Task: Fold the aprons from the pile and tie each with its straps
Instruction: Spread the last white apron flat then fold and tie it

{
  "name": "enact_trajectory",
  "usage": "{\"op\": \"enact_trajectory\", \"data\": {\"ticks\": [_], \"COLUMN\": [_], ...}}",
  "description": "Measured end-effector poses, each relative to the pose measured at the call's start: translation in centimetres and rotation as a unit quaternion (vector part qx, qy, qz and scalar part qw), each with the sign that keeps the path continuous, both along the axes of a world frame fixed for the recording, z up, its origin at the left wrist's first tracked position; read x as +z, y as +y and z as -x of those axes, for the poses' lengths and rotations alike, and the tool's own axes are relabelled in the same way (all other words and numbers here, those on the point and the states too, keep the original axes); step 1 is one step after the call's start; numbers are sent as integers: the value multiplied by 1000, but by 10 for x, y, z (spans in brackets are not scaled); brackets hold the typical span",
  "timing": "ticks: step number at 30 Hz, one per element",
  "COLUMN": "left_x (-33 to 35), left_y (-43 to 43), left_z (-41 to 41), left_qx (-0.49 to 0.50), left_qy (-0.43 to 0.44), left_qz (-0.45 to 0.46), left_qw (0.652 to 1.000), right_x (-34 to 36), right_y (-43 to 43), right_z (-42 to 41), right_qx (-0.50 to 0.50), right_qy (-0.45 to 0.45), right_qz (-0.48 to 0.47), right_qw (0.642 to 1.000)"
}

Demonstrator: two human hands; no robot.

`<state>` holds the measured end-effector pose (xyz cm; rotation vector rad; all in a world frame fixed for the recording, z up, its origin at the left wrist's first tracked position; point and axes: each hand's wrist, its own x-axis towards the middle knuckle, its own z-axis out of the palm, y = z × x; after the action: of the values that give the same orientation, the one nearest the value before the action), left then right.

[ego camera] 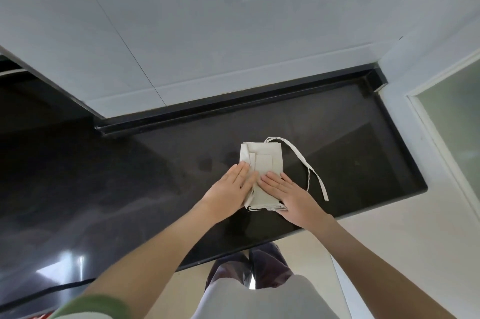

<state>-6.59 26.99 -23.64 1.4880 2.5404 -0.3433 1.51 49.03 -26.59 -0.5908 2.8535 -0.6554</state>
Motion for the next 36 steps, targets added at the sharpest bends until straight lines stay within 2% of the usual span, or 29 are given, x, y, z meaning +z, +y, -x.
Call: {"op": "enact_trajectory", "data": {"ticks": [3, 6, 9, 12, 15, 18, 21, 22, 24, 26, 30, 34, 36], "left_x": [4, 9, 9, 10, 12, 5, 3, 0, -5, -2, 0, 4, 4], "left_y": [-5, 0, 4, 6, 9, 7, 7, 7, 8, 10, 11, 12, 10], "left_z": [12, 14, 8, 6, 9, 14, 13, 12, 10, 10, 15, 15, 15], "left_qx": [-24, 23, 54, 38, 3, -5, -11, -15, -12, 7, 8, 44, 55], "left_qy": [-44, -91, -132, -83, -85, -84, -67, -64, -58, -53, -86, -124, -132], "left_qz": [-74, -133, -99, -68, -50, -87, -88, -84, -83, -82, -32, -55, -54], "left_qw": [996, 987, 985, 993, 995, 993, 994, 994, 995, 995, 996, 990, 988], "right_x": [1, 13, 21, 26, 32, 44, 57, 60, 61, 54, 43, 44, 45], "right_y": [0, -3, -6, -8, -8, -4, 1, 1, -4, -13, -26, -37, -43], "right_z": [3, 7, 7, 8, 10, 11, 20, 21, 20, 12, 0, -2, 1], "right_qx": [-34, -122, -189, -216, -216, -184, -98, -67, 2, 34, -16, -27, -9], "right_qy": [-21, -92, -168, -200, -218, -253, -290, -270, -162, -75, 24, 75, 116], "right_qz": [67, 165, 210, 211, 234, 248, 171, 143, 98, 65, 71, 54, 11], "right_qw": [997, 974, 945, 932, 923, 917, 937, 950, 982, 995, 997, 995, 993]}}
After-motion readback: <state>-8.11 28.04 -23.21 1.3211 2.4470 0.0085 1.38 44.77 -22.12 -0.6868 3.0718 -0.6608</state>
